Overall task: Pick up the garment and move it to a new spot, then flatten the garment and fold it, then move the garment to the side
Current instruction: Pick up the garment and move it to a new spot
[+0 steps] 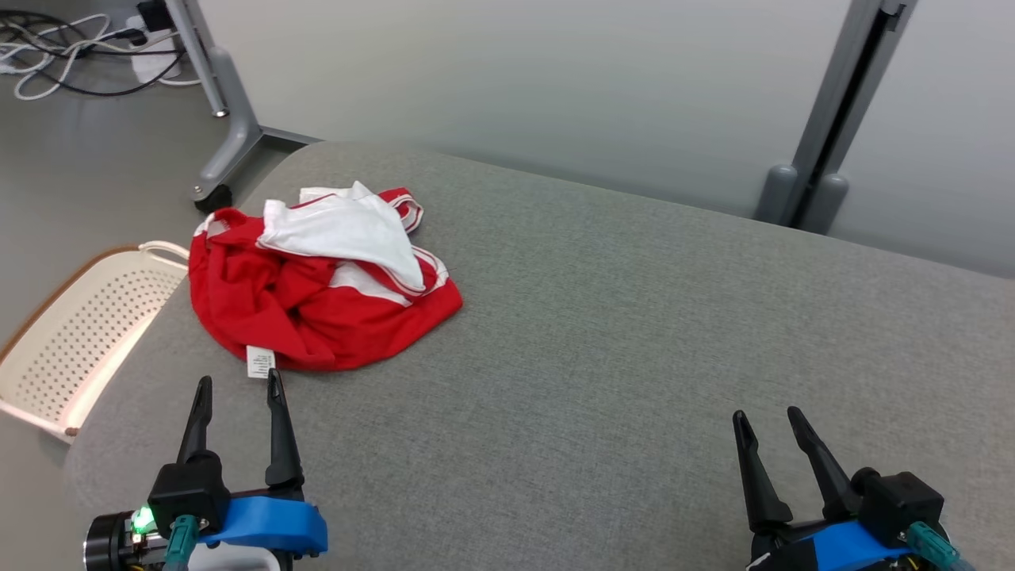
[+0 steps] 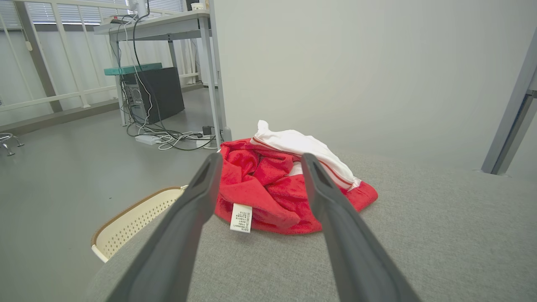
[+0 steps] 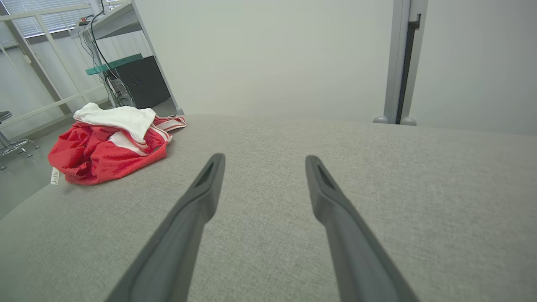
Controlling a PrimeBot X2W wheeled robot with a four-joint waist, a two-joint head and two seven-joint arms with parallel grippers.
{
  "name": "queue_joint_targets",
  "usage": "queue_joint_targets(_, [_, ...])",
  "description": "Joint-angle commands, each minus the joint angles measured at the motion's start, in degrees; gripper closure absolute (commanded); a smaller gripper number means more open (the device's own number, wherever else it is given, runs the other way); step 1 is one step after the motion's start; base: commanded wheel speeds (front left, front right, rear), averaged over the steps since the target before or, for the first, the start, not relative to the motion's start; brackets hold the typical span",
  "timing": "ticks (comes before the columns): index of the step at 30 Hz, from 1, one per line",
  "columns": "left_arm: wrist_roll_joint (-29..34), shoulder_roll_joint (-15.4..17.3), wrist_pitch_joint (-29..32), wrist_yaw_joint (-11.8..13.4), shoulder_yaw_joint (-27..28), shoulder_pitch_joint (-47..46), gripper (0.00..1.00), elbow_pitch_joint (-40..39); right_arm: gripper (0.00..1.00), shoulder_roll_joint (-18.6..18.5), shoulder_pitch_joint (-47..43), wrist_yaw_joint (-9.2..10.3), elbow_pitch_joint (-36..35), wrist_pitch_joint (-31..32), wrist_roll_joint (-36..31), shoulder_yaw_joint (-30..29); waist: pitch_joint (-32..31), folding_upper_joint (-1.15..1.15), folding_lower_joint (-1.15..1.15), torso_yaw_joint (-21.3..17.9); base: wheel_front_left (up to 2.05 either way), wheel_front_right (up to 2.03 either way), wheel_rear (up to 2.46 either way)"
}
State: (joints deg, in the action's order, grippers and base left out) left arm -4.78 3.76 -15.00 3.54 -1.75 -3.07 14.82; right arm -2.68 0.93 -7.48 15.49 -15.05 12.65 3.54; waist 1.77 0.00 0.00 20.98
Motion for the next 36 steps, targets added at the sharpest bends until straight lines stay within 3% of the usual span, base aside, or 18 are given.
queue_joint_targets(1, [-0.09,0.20,-0.28,0.16,0.24,-0.25,0.00,-0.16,0.00,-0.37,0.15,-0.03,-0.09,-0.20,-0.32,-0.03,0.70,0.00,0.00,1.03,0.00,0.00,0.00])
queue_joint_targets(9, [-0.27,0.12,-0.28,0.38,0.70,0.57,0.00,-0.46,0.00,-0.38,0.27,-0.03,0.54,-0.20,-0.55,-0.10,0.47,0.00,0.00,5.36,0.00,0.00,0.00])
queue_joint_targets(17, [-0.60,0.47,-0.28,0.19,1.90,1.20,0.00,-0.66,0.00,-0.37,0.60,-0.03,0.84,-0.20,-0.19,0.48,0.26,0.00,0.00,6.66,0.00,0.00,0.00])
queue_joint_targets(30, [-1.13,0.28,-0.28,-0.41,2.35,-0.68,0.00,-0.20,0.00,-0.38,1.14,-0.03,0.99,-0.20,-1.15,0.85,1.31,0.00,0.00,4.95,0.00,0.00,0.00])
queue_joint_targets(36, [-1.14,2.20,-0.27,-1.87,3.17,-6.13,0.00,0.88,0.00,-0.38,2.80,-0.03,-0.10,-0.20,-2.94,0.38,4.30,0.00,0.00,2.12,0.00,0.00,0.00])
